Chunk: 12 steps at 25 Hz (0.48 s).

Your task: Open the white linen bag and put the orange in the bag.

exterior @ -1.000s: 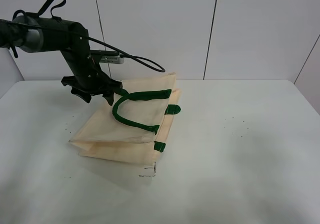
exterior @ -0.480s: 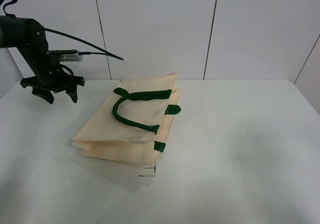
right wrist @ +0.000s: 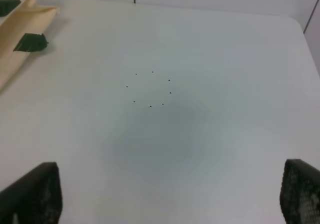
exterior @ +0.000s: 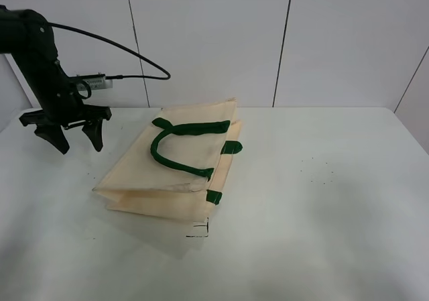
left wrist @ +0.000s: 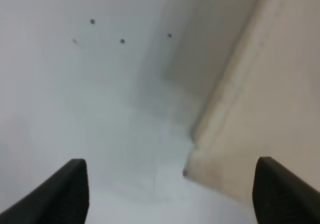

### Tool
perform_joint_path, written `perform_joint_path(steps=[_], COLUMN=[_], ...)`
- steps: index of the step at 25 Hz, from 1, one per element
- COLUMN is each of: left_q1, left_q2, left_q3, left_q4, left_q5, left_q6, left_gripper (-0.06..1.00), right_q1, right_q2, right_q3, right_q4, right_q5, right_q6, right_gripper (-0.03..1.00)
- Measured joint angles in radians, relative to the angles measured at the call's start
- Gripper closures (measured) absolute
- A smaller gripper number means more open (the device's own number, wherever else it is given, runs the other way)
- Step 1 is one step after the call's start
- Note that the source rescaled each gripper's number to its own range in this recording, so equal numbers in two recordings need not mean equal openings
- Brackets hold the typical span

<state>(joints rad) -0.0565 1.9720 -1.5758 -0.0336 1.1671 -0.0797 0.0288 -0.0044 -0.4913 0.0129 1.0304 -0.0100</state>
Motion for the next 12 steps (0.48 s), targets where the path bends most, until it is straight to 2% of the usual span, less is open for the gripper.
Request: perform_joint_path(steps=[5, 12], left_q1=[0.000, 0.000], left_q2=[-0.177, -0.571], left_q3=[0.093, 0.356], left_q4=[0.000, 0.003], left_q5=[0.012, 0.013], left_q6=[0.000, 0.004], left_gripper=[0.08, 0.08], right_q1=[0.000, 0.000], right_q2=[0.000, 0.000], right_q3=[0.000, 0.000], right_q4=[0.000, 0.000], right_q5=[0.000, 0.000], right_q6=[0.000, 0.000], right_gripper=[-0.03, -0.03])
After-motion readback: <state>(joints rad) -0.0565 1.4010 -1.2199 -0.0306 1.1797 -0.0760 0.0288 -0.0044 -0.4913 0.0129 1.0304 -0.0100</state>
